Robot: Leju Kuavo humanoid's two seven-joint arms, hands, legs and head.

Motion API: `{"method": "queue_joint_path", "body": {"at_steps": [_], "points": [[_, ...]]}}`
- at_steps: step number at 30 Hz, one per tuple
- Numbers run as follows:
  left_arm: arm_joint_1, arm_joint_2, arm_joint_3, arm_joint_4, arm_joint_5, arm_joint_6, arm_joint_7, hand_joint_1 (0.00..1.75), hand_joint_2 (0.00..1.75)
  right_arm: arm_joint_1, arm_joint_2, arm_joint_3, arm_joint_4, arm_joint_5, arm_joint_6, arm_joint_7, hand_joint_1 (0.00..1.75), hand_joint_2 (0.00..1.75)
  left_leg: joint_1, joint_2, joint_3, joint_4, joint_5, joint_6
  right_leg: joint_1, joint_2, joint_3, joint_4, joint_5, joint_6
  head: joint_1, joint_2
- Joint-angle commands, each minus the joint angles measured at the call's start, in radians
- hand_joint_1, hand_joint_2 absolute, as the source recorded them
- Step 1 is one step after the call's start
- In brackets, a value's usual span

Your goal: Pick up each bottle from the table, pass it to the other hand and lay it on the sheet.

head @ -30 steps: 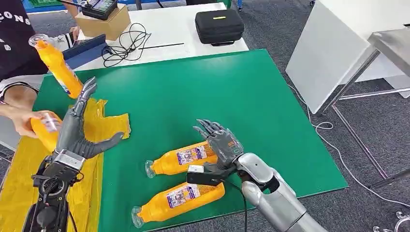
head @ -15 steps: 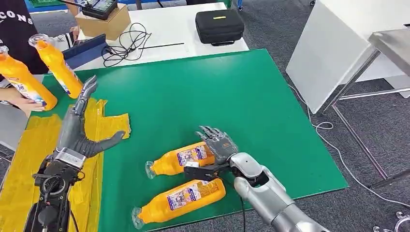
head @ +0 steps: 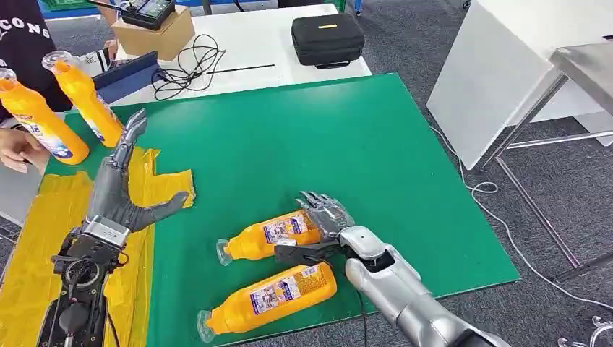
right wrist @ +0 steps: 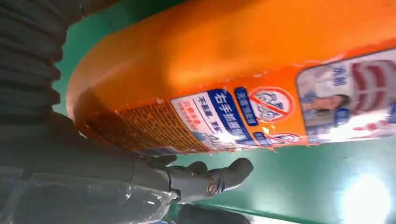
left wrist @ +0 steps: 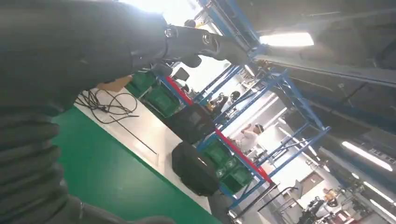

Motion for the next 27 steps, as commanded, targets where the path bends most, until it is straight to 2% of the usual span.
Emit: {"method": "queue_joint_path", "body": {"at_steps": [1, 2, 3, 4, 16, 25, 27], "points": [[-0.075, -0.012, -0.026, 0.104, 0.018, -0.005, 0.002, 0.00, 1.75, -0.063, 0.029, -0.028, 0.256, -0.023, 0.001, -0.016, 0.05, 1.75, 0.001, -0.001, 0.003, -0.001, 0.000, -0.001, 0.001, -0.003, 0.004, -0.001, -0.001, -0.001, 0.000, 0.000], [-0.079, -0.011, -0.027, 0.106, 0.017, -0.005, 0.002, 0.00, 1.75, -0.066, 0.033, -0.030, 0.263, -0.025, 0.000, -0.017, 0.47, 1.75, 0.001, -0.002, 0.004, -0.001, 0.000, -0.001, 0.001, -0.003, 0.005, -0.001, -0.001, -0.001, 0.000, 0.000], [-0.081, -0.011, -0.027, 0.107, 0.019, -0.005, 0.002, 0.00, 1.75, -0.066, 0.037, -0.031, 0.267, -0.024, -0.004, -0.019, 1.13, 1.75, 0.002, -0.002, 0.005, 0.000, -0.001, -0.002, 0.002, -0.004, 0.007, -0.001, -0.002, -0.001, 0.000, 0.000], [-0.078, -0.011, -0.025, 0.102, 0.024, -0.003, 0.001, 0.00, 1.75, -0.067, 0.042, -0.033, 0.276, -0.019, -0.012, -0.020, 1.47, 1.75, 0.001, -0.001, 0.005, -0.001, -0.001, -0.002, 0.001, -0.003, 0.006, -0.001, -0.001, -0.001, 0.000, 0.000], [-0.075, -0.010, -0.016, 0.093, 0.032, -0.003, 0.000, 0.00, 1.75, -0.070, 0.051, -0.054, 0.278, -0.005, -0.015, -0.019, 1.75, 1.75, 0.002, -0.002, 0.009, 0.000, 0.000, -0.002, 0.002, -0.004, 0.010, -0.002, -0.001, -0.001, 0.000, 0.000], [-0.075, -0.012, -0.014, 0.091, 0.032, -0.003, 0.000, 0.00, 1.75, -0.068, 0.051, -0.058, 0.275, -0.002, -0.016, -0.021, 1.75, 1.75, 0.002, -0.001, 0.010, 0.000, -0.001, -0.002, 0.002, -0.004, 0.011, -0.002, -0.002, -0.002, 0.000, 0.000], [-0.070, -0.013, -0.010, 0.085, 0.032, -0.003, 0.000, 0.00, 1.75, -0.060, 0.052, -0.078, 0.257, -0.008, -0.046, -0.028, 1.75, 1.75, 0.001, -0.001, 0.009, 0.000, 0.000, -0.001, 0.001, -0.003, 0.010, -0.001, -0.001, -0.001, 0.000, 0.000]]}}
